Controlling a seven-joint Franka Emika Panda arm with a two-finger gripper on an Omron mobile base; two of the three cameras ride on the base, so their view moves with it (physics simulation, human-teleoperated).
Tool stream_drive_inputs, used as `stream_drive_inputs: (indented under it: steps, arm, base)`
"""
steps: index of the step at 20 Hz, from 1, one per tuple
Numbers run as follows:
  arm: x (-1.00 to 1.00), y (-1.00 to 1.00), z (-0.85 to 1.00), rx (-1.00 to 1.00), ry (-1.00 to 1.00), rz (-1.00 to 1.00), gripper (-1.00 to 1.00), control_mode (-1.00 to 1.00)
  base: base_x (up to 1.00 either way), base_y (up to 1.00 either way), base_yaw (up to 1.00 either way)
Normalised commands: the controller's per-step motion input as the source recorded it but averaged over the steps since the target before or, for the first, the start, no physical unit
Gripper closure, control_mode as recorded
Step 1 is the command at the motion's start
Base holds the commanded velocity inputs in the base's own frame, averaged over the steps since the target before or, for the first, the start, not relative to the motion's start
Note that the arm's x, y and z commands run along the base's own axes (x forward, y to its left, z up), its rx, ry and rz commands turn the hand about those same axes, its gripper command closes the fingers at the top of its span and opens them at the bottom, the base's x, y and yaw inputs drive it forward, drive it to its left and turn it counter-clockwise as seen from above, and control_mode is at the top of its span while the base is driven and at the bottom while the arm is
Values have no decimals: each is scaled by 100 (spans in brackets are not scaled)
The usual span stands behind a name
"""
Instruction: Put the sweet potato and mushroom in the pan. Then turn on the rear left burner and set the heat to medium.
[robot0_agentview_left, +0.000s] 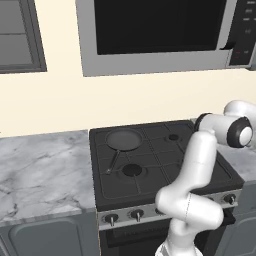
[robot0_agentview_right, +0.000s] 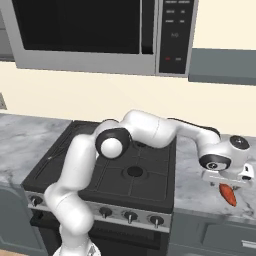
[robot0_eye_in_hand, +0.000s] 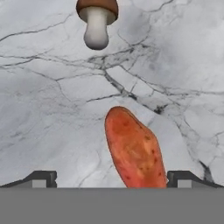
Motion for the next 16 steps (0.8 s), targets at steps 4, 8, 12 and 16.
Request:
stream_drive_inputs:
  steps: [4, 8, 12, 16]
  arm:
    - [7, 0, -49, 1, 0, 0, -100, -100]
    - [16, 0, -3, 0, 0, 0, -100, -100]
    - [14, 0, 0, 0, 0, 0, -100, -100]
    - [2, -2, -9, 0, 0, 1, -100, -100]
  base:
    - [0, 0, 0]
    - [0, 0, 0]
    - [0, 0, 0]
    - [0, 0, 0]
